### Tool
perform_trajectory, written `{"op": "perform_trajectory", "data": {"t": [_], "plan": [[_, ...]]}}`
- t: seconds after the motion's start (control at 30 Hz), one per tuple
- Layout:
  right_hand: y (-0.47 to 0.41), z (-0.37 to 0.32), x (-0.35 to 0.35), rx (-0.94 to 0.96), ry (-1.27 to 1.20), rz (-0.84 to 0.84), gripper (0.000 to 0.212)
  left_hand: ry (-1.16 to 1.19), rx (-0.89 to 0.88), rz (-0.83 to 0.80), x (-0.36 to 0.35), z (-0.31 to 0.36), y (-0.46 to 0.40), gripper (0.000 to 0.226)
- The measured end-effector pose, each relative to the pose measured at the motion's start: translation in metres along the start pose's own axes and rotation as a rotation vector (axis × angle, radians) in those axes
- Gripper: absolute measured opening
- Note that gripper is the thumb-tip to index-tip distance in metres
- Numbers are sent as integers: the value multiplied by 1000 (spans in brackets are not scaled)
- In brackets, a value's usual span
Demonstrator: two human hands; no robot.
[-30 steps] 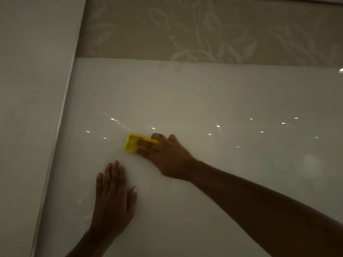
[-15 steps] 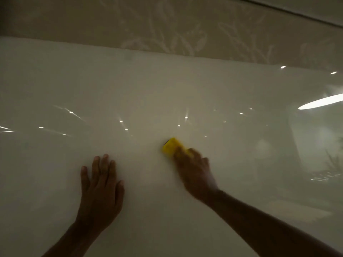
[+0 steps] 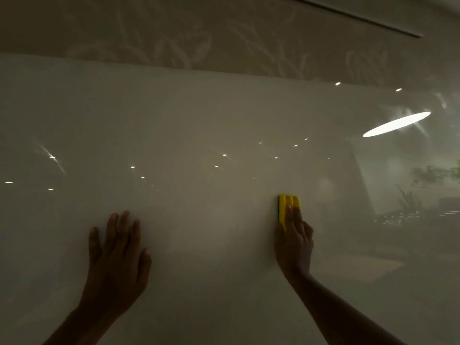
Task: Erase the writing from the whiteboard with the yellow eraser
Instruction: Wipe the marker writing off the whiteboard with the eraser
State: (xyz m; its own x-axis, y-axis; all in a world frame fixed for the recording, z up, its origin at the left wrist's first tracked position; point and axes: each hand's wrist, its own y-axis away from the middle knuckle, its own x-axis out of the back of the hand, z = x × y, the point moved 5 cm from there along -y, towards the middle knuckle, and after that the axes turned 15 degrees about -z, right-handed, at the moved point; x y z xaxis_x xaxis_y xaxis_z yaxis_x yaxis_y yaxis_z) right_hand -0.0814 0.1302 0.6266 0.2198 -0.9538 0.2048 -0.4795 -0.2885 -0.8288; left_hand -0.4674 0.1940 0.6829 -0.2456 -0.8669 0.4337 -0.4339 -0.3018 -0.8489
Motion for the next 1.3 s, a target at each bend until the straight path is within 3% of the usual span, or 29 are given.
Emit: {"op": "perform_trajectory", "data": {"t": [0.07, 0.13, 0.27, 0.37, 0.47, 0.57, 0.67, 0.73, 0.83, 0.9, 1.03, 1.2, 1.23, 1.3], "plan": [[0, -10, 1, 48, -5, 11, 62, 5, 25, -6, -3, 13, -7, 66], [10, -32, -1, 313, 90, -15, 63, 3, 41, -1, -6, 26, -13, 66], [34, -63, 1, 899, 315, -310, 64, -17, 36, 37, -13, 53, -27, 65], [5, -61, 11, 1047, 369, -274, 59, -22, 59, 31, -19, 55, -30, 66], [-56, -10, 29, 750, 252, -116, 71, -20, 61, 50, -29, 52, -34, 68], [-96, 58, 50, 342, 104, 85, 64, -14, 39, 112, -34, 48, -35, 69], [-128, 94, 65, -24, 32, 115, 61, -31, 45, 172, -33, 46, -34, 68], [-152, 91, 72, -157, -4, 87, 64, -68, 55, 175, -34, 48, -34, 68], [-195, 51, 79, -158, 0, 72, 69, -96, 79, 154, -40, 48, -33, 69], [-211, 2, 77, -26, 23, 47, 68, -85, 98, 106, -41, 47, -34, 71], [-166, -95, 53, 546, 152, -19, 70, -51, 93, 57, -39, 50, -34, 70], [-58, -95, 26, 1163, 275, -257, 65, -63, 94, 31, -26, 59, -30, 67], [-54, -80, 26, 1211, 306, -255, 63, -73, 83, 46, -24, 60, -30, 66], [-65, -44, 30, 1109, 329, -222, 63, -77, 64, 63, -21, 60, -27, 63]]}}
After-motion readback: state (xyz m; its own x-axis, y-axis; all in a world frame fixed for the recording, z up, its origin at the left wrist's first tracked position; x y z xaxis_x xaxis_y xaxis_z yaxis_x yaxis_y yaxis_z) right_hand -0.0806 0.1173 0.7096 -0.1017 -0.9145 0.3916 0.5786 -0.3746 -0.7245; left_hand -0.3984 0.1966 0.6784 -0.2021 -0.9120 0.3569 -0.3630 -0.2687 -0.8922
